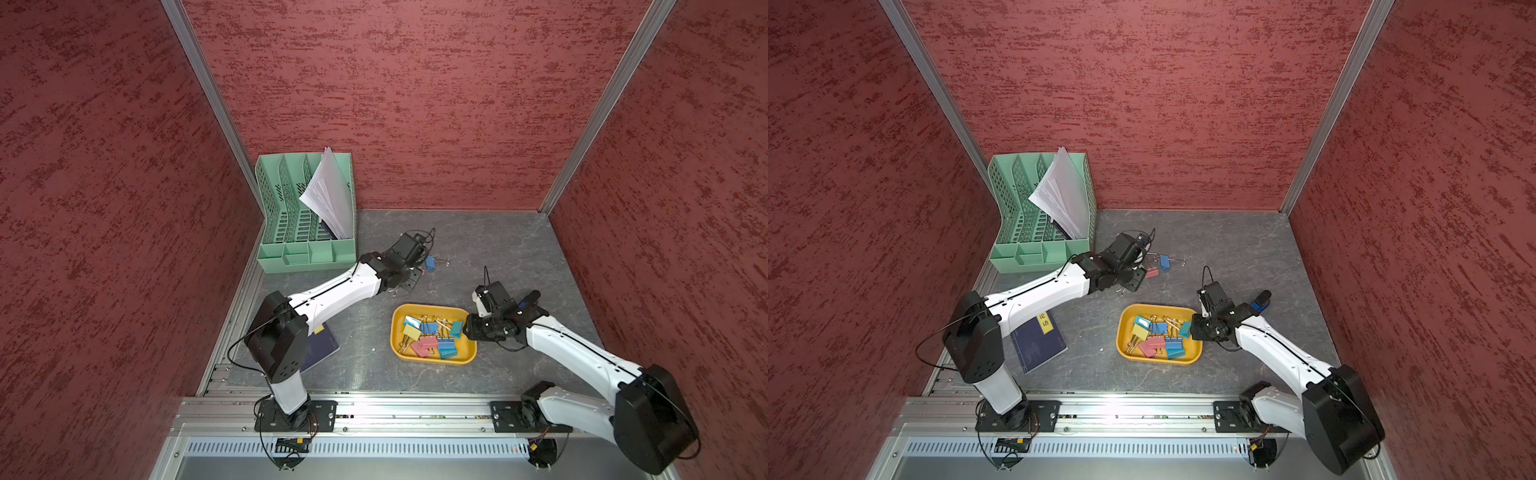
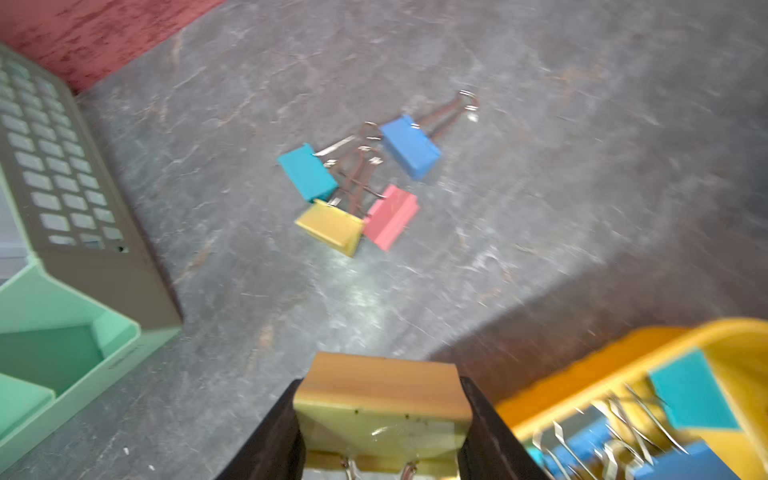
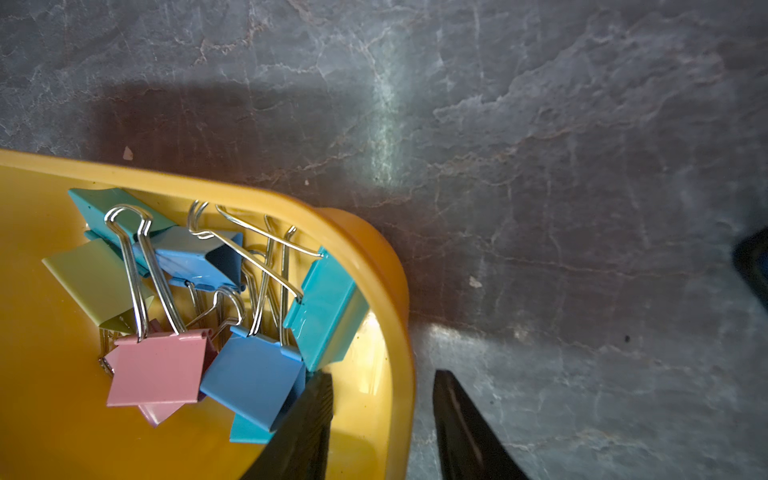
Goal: Put the binder clips in the storage box
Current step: Pick up the binder clip at the center of the board, then place the binder clip in the storage box.
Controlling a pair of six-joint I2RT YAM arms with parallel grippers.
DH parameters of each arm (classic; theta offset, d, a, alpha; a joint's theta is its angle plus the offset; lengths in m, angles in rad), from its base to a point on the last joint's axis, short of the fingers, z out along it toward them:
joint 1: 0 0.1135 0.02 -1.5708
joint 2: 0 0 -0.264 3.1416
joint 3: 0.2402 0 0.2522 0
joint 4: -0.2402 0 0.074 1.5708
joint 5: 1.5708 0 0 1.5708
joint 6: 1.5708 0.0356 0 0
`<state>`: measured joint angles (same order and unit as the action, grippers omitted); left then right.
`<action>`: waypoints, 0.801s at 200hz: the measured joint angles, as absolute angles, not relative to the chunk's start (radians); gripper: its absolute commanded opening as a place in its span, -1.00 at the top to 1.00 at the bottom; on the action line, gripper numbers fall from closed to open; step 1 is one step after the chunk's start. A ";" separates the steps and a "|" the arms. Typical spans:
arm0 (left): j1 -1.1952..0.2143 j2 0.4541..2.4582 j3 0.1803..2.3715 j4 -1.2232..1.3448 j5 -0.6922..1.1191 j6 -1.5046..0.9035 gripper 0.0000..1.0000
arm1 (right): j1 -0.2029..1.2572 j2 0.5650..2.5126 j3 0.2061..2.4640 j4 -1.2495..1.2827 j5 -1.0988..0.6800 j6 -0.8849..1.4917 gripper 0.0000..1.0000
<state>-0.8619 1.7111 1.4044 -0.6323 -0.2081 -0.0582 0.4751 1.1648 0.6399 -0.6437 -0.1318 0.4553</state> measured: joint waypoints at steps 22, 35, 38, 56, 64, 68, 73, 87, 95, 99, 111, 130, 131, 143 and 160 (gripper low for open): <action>-1.017 1.711 1.404 -0.637 -0.172 -0.107 -0.12 | 0.476 1.164 0.640 -0.644 -0.132 0.456 0.10; -1.078 1.724 1.405 -0.634 -0.151 -0.141 -0.12 | 0.476 1.160 0.640 -0.644 -0.131 0.456 0.10; -1.088 1.729 1.405 -0.633 -0.149 -0.148 -0.12 | 0.476 1.159 0.640 -0.644 -0.132 0.456 0.10; -1.114 1.776 1.415 -0.629 -0.132 -0.192 -0.11 | 0.476 1.155 0.640 -0.644 -0.132 0.456 0.10; -1.115 1.805 1.420 -0.628 -0.131 -0.211 -0.12 | 0.476 1.154 0.640 -0.644 -0.132 0.456 0.10; -1.114 1.818 1.421 -0.627 -0.131 -0.218 -0.13 | 0.476 1.153 0.640 -0.644 -0.132 0.456 0.10; -1.113 1.835 1.421 -0.628 -0.131 -0.229 -0.18 | 0.476 1.153 0.640 -0.644 -0.132 0.456 0.10; -1.110 1.875 1.420 -0.629 -0.126 -0.252 -0.22 | 0.476 1.150 0.640 -0.644 -0.132 0.456 0.09; -1.108 1.892 1.420 -0.628 -0.124 -0.262 -0.30 | 0.476 1.148 0.640 -0.644 -0.132 0.456 0.09; -1.107 1.900 1.420 -0.628 -0.122 -0.269 -0.38 | 0.476 1.147 0.640 -0.644 -0.132 0.456 0.09; -1.106 1.919 1.420 -0.631 -0.118 -0.285 -0.53 | 0.476 1.146 0.640 -0.644 -0.132 0.456 0.09; -1.106 1.933 1.420 -0.633 -0.115 -0.305 -1.00 | 0.476 1.146 0.640 -0.644 -0.132 0.456 0.09; -1.106 1.933 1.420 -0.633 -0.116 -0.310 -1.00 | 0.476 1.146 0.640 -0.644 -0.132 0.456 0.09; -1.105 1.932 1.421 -0.635 -0.128 -0.328 -0.99 | 0.476 1.146 0.640 -0.644 -0.132 0.456 0.08; -1.098 1.929 1.422 -0.636 -0.146 -0.344 -0.99 | 0.476 1.146 0.640 -0.644 -0.132 0.456 0.08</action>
